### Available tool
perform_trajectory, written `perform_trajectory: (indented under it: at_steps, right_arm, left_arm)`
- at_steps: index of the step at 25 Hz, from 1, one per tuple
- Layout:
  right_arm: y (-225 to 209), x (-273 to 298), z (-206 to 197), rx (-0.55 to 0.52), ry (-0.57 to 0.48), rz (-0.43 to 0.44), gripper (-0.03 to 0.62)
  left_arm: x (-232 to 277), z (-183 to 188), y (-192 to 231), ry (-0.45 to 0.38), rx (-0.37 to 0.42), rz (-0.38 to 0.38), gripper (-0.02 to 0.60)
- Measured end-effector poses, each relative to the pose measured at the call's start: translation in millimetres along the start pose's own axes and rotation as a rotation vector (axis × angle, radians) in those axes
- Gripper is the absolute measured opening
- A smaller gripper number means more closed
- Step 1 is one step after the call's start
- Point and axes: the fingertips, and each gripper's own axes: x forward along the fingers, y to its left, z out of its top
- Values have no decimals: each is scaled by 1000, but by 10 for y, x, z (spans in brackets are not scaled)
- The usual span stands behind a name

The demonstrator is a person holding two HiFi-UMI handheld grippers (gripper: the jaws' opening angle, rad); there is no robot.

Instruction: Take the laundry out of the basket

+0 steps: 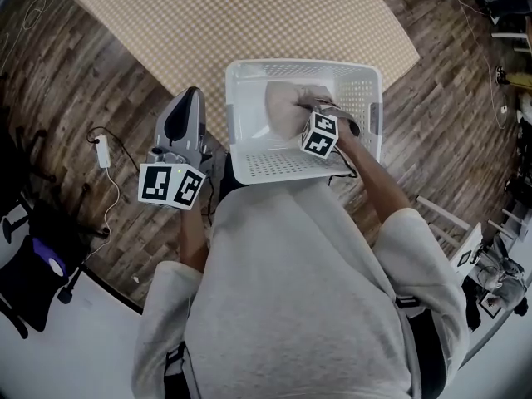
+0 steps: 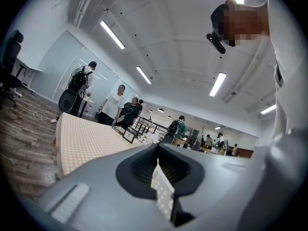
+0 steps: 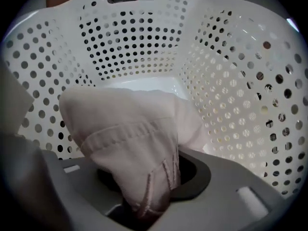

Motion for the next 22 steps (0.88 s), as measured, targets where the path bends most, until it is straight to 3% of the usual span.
perform_trajectory:
  at_steps: [4,8,13,16,19,22]
  right_arm:
    - [-84,-77,58,53,-37,-38,158]
    - [-251,-386,159,48,-78,-165,152]
    - [-338,-985,347,-100,-132,-372,147]
    - [-374,-1296,419,-130,-172,-455,149]
    - [-412,-1527,433,-45,-259,-477,149]
    - [-444,-1768,405,171,-425,-440,149]
  left_arm:
    - [-33,16,-22,-1,4,-4,11]
    - [-38,50,-101,-3,17,-16,11]
    - [-5,63,-222,-6,29,-40,11]
    - [56,89,-368,-10,42,-68,11]
    - [114,140,-565,-20,64,-98,11]
    - [141,183,-783,-28,88,-119,11]
